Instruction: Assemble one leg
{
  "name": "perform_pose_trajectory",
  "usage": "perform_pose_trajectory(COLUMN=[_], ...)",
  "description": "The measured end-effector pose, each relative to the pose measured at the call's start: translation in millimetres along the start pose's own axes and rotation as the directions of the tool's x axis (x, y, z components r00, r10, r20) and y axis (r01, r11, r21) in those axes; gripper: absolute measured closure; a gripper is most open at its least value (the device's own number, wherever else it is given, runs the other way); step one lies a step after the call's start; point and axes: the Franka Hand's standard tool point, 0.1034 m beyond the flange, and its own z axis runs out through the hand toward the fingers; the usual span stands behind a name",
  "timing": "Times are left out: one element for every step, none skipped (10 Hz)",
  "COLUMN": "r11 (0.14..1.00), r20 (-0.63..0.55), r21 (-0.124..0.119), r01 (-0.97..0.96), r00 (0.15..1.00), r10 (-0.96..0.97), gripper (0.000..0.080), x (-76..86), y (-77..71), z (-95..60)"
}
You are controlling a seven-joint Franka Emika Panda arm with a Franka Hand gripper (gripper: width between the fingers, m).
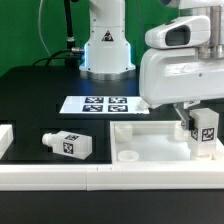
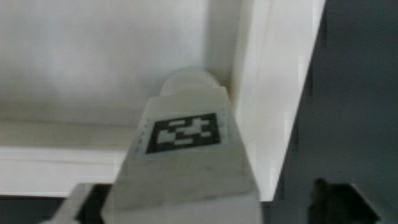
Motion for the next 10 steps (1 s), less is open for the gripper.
perform_pose_trajectory(r11=[1.000, 1.000, 0.997, 0.984, 0.931, 0.856, 0.788, 0.718, 0.600, 0.495], r20=[0.000, 0.000, -0.002, -0.005, -0.011, -0.019, -0.022, -0.012, -0.004, 0.009], r21=[0.000, -0.002, -0.006, -0.013, -0.016, -0.023, -0.021, 0.004, 0.035, 0.055], r01=[0.000, -0.002, -0.072, -0.178, -0.364, -0.517, -0.615, -0.696, -0.799, -0.867], r00=[1.000, 1.000, 0.997, 0.984, 0.932, 0.856, 0.789, 0.718, 0.600, 0.496], r10=[0.000, 0.002, 0.072, 0.178, 0.364, 0.516, 0.614, 0.696, 0.800, 0.868], gripper=[0.0415, 0.0510, 0.0510, 0.0510, 0.0510, 0.0510, 0.0510, 0.0510, 0.0509, 0.0509], x=[0.0, 0.1, 0.2, 0.2, 0.0, -0.3, -0.2, 0.3, -0.1, -1.3], y=[0.0, 2.2, 2.3, 2.7, 3.3, 4.0, 5.3, 8.3, 12.1, 14.3], z=[0.0, 0.1, 0.0, 0.2, 0.6, 0.8, 1.1, 1.7, 2.1, 2.1])
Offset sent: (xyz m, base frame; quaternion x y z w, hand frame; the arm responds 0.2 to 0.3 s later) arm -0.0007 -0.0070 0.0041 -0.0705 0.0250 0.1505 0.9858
